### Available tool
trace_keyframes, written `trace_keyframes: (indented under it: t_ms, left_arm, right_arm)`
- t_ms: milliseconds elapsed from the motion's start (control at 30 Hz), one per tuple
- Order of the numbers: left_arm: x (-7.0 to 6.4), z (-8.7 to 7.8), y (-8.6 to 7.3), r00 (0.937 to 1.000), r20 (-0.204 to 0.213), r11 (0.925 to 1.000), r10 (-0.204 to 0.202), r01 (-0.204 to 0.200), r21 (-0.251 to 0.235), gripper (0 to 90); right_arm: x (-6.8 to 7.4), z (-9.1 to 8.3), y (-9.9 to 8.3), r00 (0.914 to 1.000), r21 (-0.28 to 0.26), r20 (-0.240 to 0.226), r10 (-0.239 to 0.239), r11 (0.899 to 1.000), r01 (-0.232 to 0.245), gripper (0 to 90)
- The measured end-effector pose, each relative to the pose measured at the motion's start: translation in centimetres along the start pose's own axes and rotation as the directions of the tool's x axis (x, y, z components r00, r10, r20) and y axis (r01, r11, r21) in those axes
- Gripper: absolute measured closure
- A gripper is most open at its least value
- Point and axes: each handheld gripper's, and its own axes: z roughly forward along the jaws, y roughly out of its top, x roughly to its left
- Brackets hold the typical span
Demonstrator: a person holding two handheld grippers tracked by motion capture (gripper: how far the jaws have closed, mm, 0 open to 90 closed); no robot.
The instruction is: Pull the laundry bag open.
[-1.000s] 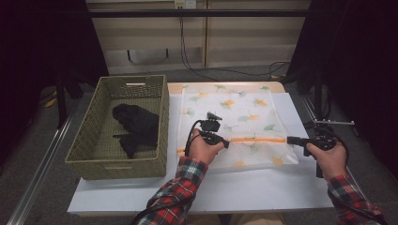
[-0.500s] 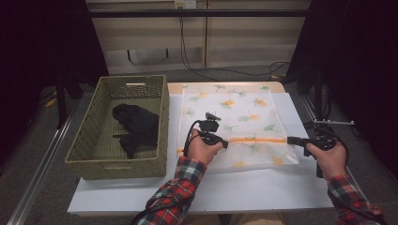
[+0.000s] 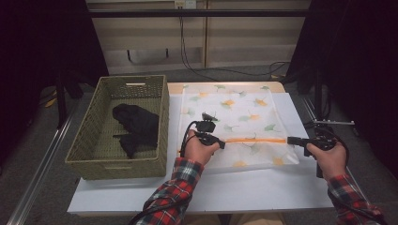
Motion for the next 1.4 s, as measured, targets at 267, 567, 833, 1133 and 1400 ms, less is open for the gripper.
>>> trace_keyframes:
  t_ms: [267, 567, 833, 1133, 1400]
  left_arm:
    - [0.2, -0.2, -0.3, 0.9996, -0.027, 0.9999, -0.005, 0.005, -0.012, 90.0]
    - [0.7, -0.5, -0.5, 0.9997, -0.022, 0.9998, -0.015, 0.014, -0.016, 90.0]
    - [0.8, -0.6, -0.5, 0.9995, -0.028, 0.9998, -0.014, 0.014, -0.013, 90.0]
    - [1.0, -0.8, -0.5, 0.9995, -0.028, 0.9998, -0.016, 0.015, -0.012, 90.0]
    - [1.1, -1.0, -0.5, 0.9987, -0.042, 0.9994, -0.028, 0.027, -0.02, 90.0]
  right_arm:
    - [0.0, 0.0, 0.0, 1.0, 0.0, 0.0, -0.005, 1.0, 0.005, 86.0]
    - [0.0, 0.0, 0.0, 1.0, 0.004, 0.0, -0.004, 1.0, 0.004, 86.1]
    - [0.0, 0.0, 0.0, 1.0, 0.002, -0.001, -0.003, 1.0, 0.003, 86.0]
    - [-0.2, 0.0, 0.0, 1.0, 0.004, 0.002, -0.001, 1.0, 0.001, 86.0]
    - [-0.1, 0.1, 0.0, 0.9999, 0.007, 0.013, -0.007, 1.0, 0.007, 86.0]
